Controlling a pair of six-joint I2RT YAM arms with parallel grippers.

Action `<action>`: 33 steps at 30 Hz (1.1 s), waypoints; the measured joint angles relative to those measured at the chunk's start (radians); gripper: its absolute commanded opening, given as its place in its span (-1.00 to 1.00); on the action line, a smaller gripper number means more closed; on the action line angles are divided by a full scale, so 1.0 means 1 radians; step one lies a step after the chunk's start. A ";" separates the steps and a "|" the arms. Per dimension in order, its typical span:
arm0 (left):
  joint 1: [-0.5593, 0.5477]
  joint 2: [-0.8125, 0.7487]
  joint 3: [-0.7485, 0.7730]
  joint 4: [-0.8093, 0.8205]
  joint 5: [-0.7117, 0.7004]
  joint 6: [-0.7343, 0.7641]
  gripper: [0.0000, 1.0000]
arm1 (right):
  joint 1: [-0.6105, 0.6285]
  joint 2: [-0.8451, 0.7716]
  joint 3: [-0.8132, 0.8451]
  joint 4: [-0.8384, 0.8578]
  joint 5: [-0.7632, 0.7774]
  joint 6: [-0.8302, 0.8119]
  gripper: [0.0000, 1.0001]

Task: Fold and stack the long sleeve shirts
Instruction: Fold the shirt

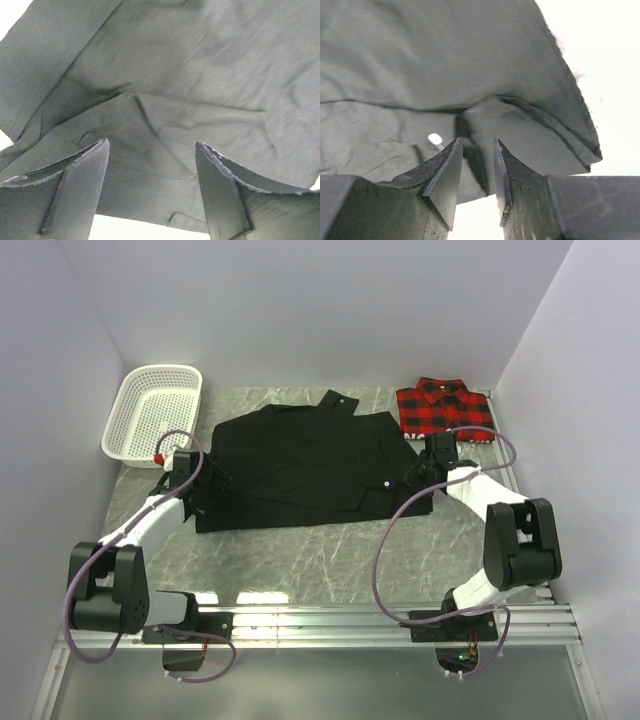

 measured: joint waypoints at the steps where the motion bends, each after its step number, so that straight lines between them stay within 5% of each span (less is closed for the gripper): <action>1: 0.000 0.018 0.000 -0.007 0.010 0.003 0.43 | -0.003 0.018 0.000 -0.002 0.003 0.004 -0.24; 7: 0.009 0.162 -0.002 -0.028 0.094 0.003 0.40 | -0.004 0.116 -0.002 -0.035 0.005 0.019 -0.23; 13: 0.044 0.141 -0.034 0.000 0.158 0.003 0.41 | -0.005 0.088 -0.027 -0.064 0.011 -0.010 -0.20; 22: 0.232 -0.050 -0.245 0.029 0.431 -0.019 0.42 | -0.005 -0.163 -0.240 -0.181 -0.051 -0.038 -0.15; 28: 0.235 -0.249 -0.315 -0.163 0.465 -0.061 0.48 | 0.018 -0.420 -0.331 -0.349 -0.068 -0.041 -0.10; 29: 0.235 -0.280 -0.312 -0.209 0.447 -0.061 0.52 | 0.027 -0.475 -0.328 -0.358 -0.066 -0.043 -0.06; 31: 0.235 -0.343 -0.288 -0.303 0.407 -0.052 0.58 | 0.039 -0.571 -0.309 -0.358 -0.065 -0.050 0.39; 33: 0.235 -0.377 -0.228 -0.363 0.359 -0.030 0.64 | 0.047 -0.632 -0.269 -0.336 -0.070 -0.075 0.48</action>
